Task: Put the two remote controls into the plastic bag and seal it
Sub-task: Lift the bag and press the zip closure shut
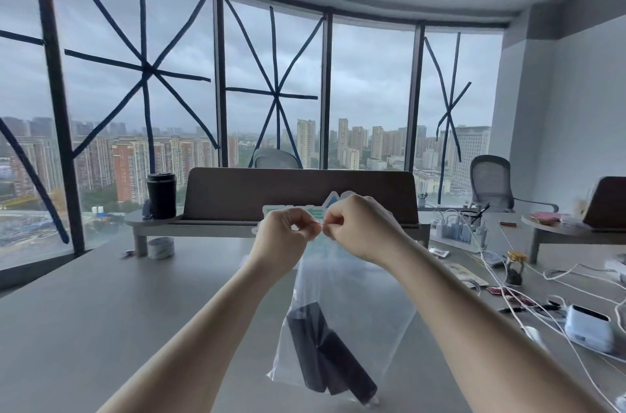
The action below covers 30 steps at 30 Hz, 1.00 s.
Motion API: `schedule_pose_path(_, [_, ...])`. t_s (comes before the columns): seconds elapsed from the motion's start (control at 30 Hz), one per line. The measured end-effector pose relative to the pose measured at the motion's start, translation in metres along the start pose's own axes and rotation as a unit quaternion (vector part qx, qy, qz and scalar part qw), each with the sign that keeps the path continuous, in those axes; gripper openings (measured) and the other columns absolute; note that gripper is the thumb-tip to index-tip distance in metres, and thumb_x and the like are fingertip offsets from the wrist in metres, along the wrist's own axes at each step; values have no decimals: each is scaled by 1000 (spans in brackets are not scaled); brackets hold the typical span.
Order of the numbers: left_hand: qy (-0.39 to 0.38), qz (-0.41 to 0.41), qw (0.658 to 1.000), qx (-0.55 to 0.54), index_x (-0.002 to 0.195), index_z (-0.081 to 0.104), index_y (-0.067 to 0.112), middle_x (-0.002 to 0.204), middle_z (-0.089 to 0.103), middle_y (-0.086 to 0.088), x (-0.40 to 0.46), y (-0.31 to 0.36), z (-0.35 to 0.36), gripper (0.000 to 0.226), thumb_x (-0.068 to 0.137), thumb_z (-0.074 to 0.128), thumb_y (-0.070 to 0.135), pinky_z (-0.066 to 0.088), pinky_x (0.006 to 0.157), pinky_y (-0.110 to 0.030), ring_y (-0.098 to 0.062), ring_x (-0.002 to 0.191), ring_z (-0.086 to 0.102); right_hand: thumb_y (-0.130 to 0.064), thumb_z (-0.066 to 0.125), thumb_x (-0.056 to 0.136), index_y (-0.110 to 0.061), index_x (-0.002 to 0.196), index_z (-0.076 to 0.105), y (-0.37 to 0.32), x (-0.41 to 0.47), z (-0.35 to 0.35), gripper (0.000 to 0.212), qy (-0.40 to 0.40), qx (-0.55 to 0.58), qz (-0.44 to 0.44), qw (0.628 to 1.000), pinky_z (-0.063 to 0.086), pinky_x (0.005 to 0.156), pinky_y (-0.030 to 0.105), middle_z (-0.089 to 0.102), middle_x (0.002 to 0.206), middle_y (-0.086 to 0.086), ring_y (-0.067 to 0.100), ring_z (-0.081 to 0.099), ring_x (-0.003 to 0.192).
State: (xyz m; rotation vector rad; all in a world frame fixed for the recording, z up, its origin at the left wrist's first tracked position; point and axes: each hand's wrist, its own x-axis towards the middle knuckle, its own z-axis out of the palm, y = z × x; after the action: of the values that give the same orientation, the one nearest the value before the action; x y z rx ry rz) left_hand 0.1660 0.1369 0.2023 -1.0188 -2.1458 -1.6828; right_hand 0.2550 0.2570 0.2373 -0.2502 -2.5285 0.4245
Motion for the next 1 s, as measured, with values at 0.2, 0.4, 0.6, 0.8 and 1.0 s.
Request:
schedule_pose_path(0.2, [-18,-4,1000,-7,62,68,21,61,64,10,2,0,-3,18,78,70,12,39,62,-20,7,53,52,-50,68,69,-49,50,63,3,1,-1,19,19,15,14,1000,53,88,44,75,77,-5,21,64,97])
schedule_pose_path(0.4, [-5,8,1000,5,62,68,20,62,64,9,3,0,0,18,77,72,11,43,67,-20,0,61,56,-43,67,67,-49,52,65,2,6,0,16,2,24,19,1000,54,87,43,72,69,-7,25,64,95])
schedule_pose_path(0.6, [34,4,999,2,58,66,22,61,61,9,4,-7,2,23,76,72,10,44,67,-24,-8,64,55,-28,66,88,-20,79,75,2,1,4,14,-1,23,-4,1000,51,73,32,68,77,-4,20,64,80])
schedule_pose_path(0.8, [80,-52,994,-56,62,70,12,57,62,3,12,-21,-21,15,76,70,7,38,57,-26,-8,49,45,-29,57,91,-18,84,72,24,-12,0,20,-1,-32,27,999,43,71,32,74,91,1,27,65,88])
schedule_pose_path(1.0, [108,-75,990,-57,73,73,7,55,60,-3,15,-35,-42,7,78,69,6,35,45,-21,-10,42,40,-31,55,91,-20,85,68,40,-21,3,19,-5,-39,45,998,52,80,36,74,92,-1,29,66,90])
